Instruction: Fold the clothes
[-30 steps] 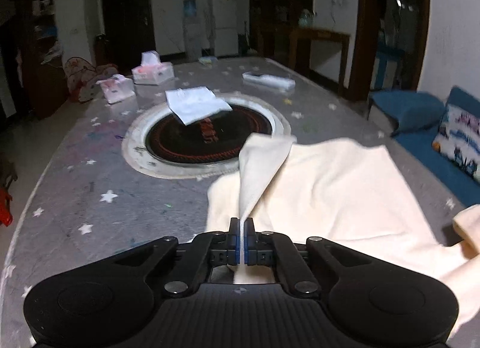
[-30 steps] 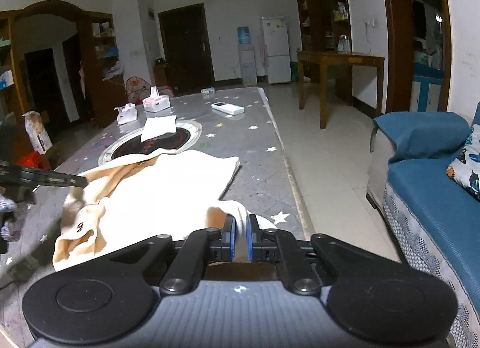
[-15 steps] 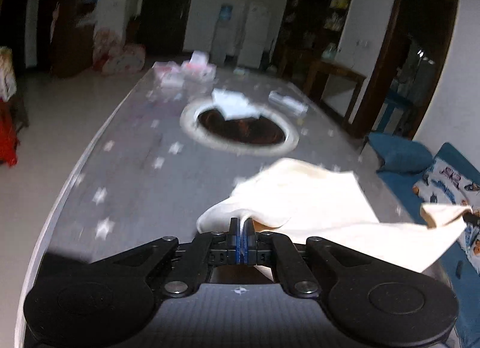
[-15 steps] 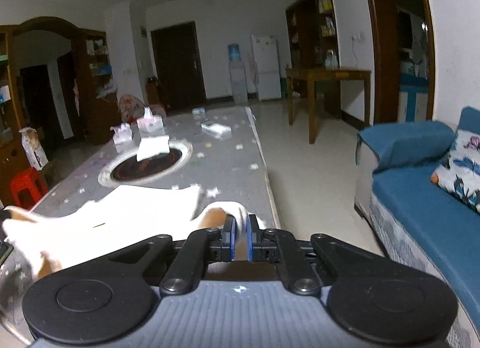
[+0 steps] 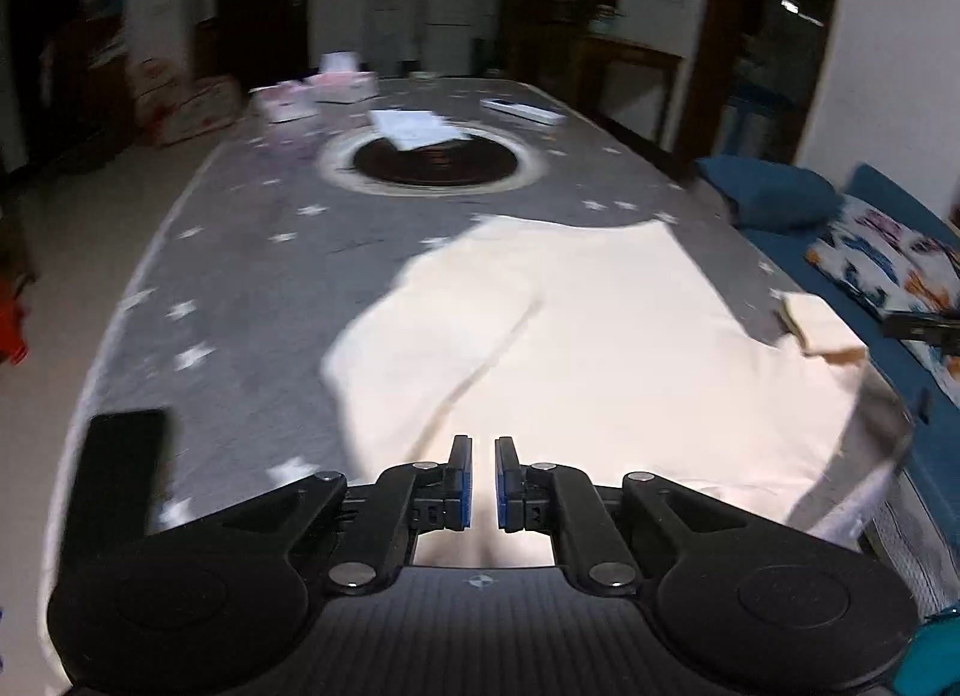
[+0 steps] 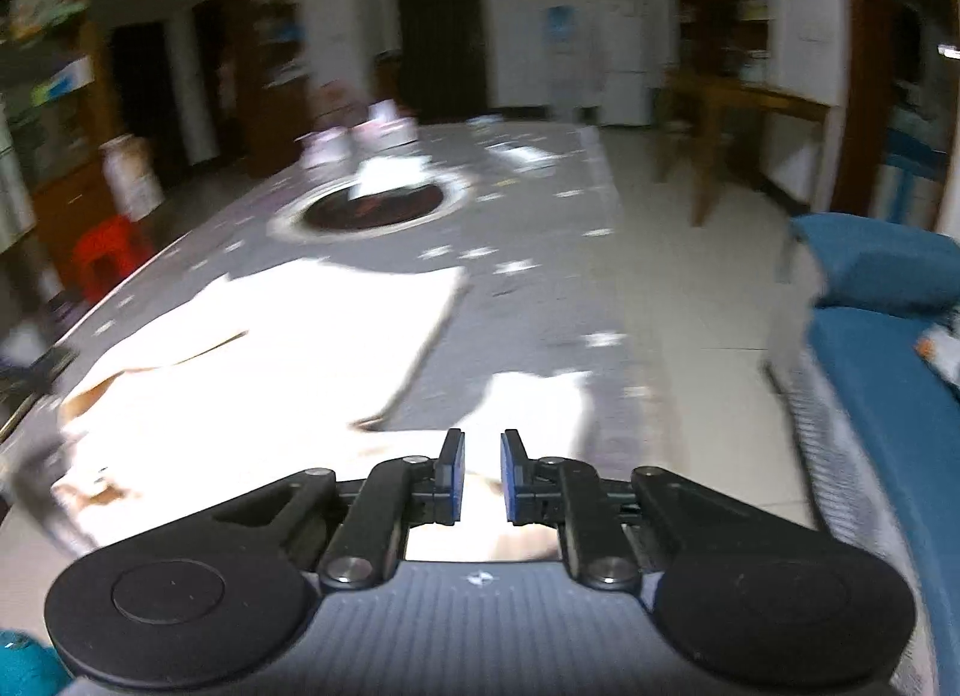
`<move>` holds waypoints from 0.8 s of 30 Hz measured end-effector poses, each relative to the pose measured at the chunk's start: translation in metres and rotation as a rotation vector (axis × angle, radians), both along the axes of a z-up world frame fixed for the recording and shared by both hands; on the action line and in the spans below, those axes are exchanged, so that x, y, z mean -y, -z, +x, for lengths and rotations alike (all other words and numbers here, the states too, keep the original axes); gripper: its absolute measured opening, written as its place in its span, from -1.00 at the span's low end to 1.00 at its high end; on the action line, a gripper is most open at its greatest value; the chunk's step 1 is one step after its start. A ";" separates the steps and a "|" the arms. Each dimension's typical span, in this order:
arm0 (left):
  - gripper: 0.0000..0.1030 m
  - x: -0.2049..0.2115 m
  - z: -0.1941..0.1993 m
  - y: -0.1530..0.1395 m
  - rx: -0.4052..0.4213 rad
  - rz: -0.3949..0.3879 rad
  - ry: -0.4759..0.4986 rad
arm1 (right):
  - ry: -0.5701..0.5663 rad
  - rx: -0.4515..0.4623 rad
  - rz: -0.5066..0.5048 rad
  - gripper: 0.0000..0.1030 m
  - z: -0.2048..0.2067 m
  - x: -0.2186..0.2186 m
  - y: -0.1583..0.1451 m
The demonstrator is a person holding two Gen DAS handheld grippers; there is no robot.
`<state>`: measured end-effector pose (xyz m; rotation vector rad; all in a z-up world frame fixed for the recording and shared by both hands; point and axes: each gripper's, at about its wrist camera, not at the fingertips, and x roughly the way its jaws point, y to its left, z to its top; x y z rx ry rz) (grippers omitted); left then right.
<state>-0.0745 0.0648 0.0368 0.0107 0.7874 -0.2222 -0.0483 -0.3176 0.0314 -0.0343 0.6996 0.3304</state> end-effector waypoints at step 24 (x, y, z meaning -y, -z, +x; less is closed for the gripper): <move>0.02 0.001 0.197 0.037 -0.022 -0.026 -0.115 | -0.165 -0.071 -0.002 -0.34 0.130 -0.072 0.016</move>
